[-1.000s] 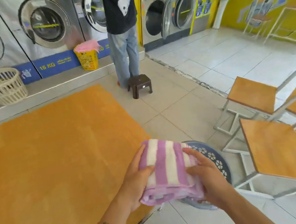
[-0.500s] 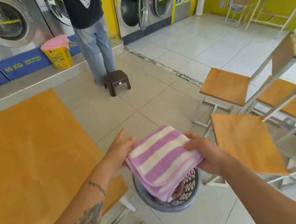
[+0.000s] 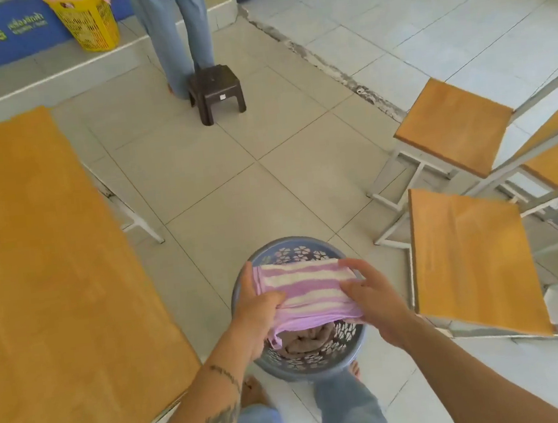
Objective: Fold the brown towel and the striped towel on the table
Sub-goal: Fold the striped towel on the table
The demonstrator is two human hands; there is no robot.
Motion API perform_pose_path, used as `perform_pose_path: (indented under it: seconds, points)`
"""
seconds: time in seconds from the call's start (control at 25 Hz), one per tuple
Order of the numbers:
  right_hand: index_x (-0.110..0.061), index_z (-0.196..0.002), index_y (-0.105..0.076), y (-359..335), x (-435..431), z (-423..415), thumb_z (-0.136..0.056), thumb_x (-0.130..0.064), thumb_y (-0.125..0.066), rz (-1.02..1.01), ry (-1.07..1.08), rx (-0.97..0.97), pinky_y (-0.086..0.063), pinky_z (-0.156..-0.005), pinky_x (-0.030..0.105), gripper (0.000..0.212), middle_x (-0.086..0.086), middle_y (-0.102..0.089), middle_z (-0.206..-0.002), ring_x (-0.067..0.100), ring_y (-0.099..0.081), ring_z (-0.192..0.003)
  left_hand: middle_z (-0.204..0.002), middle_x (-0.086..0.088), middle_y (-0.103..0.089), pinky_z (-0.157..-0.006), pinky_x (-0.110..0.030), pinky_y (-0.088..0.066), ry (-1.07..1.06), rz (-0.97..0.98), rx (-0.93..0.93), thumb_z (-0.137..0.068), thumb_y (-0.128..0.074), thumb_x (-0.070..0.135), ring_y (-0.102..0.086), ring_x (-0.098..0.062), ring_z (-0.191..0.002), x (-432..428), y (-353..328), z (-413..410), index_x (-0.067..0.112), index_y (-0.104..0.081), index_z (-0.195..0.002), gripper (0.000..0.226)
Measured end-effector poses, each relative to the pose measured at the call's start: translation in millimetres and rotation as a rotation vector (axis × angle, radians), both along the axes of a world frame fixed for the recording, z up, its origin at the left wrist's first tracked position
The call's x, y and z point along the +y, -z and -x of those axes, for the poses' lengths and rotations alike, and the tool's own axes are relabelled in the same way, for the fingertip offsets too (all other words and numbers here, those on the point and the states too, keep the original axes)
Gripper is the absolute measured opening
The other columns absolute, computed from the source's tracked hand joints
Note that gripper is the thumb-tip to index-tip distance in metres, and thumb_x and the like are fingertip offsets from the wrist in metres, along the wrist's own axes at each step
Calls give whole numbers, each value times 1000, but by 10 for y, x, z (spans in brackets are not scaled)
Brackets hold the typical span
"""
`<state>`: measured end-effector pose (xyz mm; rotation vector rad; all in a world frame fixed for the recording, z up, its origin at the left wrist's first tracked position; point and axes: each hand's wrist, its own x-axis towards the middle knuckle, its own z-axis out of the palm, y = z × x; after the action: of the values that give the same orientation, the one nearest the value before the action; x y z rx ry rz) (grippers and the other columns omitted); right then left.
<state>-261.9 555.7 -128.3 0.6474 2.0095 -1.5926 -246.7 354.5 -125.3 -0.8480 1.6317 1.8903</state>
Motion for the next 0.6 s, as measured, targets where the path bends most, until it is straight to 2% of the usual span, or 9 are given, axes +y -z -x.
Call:
perform_pose_path:
  seconds: [0.08,0.12,0.2,0.24,0.32,0.36,0.48,0.52,0.6]
  points:
    - [-32,-110,-64,365,17,157,-100,-10,-43,-121,-153,-35,-63,-71,44,33,9,-62,-110,24,-65,-86,-144,5,-48,-63,-9,-50,83,281,49,-95,-54,4,-58,-4,-91,119,319,152,38,-38,-146,64]
    - [-28,-112,-65,588,26,225,-102,-8,-40,-148,-192,-66,-62,-70,35,33,8,-62,-112,19,-63,-84,-144,6,-47,-54,-3,-44,103,370,51,-96,-51,6,-52,4,-80,184,536,194,37,-43,-143,57]
    - [-21,-121,-65,1177,55,369,-103,-6,-37,-184,-263,-114,-53,-64,21,36,10,-62,-115,12,-57,-79,-140,6,-49,-50,-4,-41,90,452,34,-97,-48,8,-47,6,-68,278,1098,283,39,-48,-134,48]
    - [-18,-124,-64,1505,83,427,-103,-6,-36,-212,-305,-137,-49,-57,16,38,11,-63,-115,11,-56,-75,-141,6,-48,-53,-5,-42,95,478,6,-97,-48,9,-51,5,-73,313,1424,330,39,-48,-136,49]
    - [-15,-127,-63,2126,130,519,-101,-5,-35,-242,-365,-191,-40,-42,11,40,11,-63,-109,11,-53,-66,-146,8,-43,-71,-18,-47,104,495,-79,-96,-50,11,-58,-9,-102,338,2104,393,37,-46,-142,53]
    - [-16,-127,-64,2418,157,550,-100,-4,-34,-243,-379,-211,-37,-39,13,41,10,-64,-104,11,-52,-61,-147,9,-41,-77,-24,-47,111,489,-112,-94,-51,11,-54,-15,-113,341,2431,404,36,-45,-142,54]
    - [-24,-125,-63,3207,209,690,-97,-4,-35,-272,-388,-211,-36,-41,18,44,8,-67,-100,13,-50,-56,-155,4,-36,-97,-26,-37,127,465,-137,-95,-53,11,-43,-15,-128,360,3249,464,30,-44,-146,55]
    - [-26,-127,-62,3394,195,752,-97,-5,-36,-273,-391,-199,-39,-43,19,45,6,-67,-104,13,-52,-58,-154,6,-36,-97,-26,-39,105,436,-133,-96,-53,12,-41,-13,-128,355,3446,518,30,-41,-148,56]
    - [-29,-135,-55,3719,182,847,-96,-5,-39,-270,-407,-197,-40,-42,18,49,2,-64,-109,13,-54,-60,-141,15,-40,-76,-22,-47,154,404,-148,-97,-52,16,-44,-9,-116,331,3774,618,35,-35,-150,58]
